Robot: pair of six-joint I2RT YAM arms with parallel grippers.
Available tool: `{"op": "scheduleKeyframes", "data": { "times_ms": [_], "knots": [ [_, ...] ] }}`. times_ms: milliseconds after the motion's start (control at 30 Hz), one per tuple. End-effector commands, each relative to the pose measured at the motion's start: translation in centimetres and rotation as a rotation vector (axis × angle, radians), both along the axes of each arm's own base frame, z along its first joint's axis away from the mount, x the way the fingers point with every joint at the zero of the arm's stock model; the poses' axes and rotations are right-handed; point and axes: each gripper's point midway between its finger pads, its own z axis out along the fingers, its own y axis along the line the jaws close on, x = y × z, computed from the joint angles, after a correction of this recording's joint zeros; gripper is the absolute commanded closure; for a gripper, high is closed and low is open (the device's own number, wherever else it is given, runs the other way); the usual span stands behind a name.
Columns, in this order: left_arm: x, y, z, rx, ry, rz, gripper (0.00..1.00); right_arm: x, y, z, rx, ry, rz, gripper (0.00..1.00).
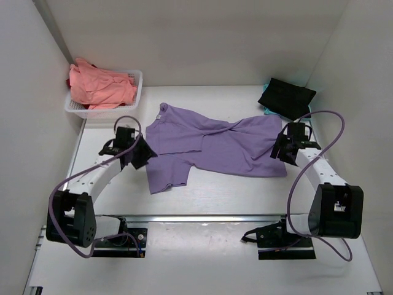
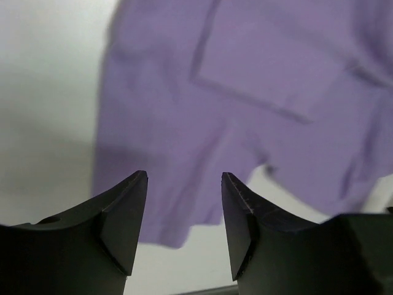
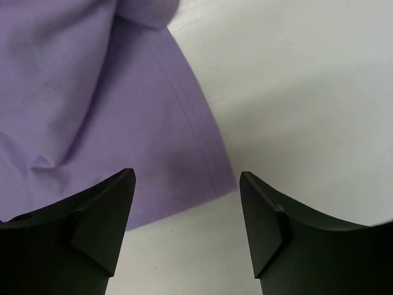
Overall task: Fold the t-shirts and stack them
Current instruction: Flatten out the tshirt
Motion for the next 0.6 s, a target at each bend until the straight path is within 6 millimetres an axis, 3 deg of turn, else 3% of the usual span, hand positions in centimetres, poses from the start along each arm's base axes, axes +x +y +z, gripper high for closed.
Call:
{"op": "scheduleKeyframes", "data": {
  "times_ms": [0, 300, 567],
  "knots": [
    [-3.8, 0.6, -2.5, 0.027, 0.102, -0.021, 0.37, -0.4, 0.0, 0.3, -0.018, -0.034, -0.018, 0.33],
    [-9.7, 0.3, -8.6, 0.112, 0.315, -0.089, 0.37, -2.1, 1.0, -2.4, -0.019, 0.034, 0.017, 0.31],
    [-11.1, 0.4, -11.3, 0.285, 0.444, -0.182, 0.42, -3.3, -0.6, -3.2, -0.035, 0.071, -0.049, 0.23]
  ]
}}
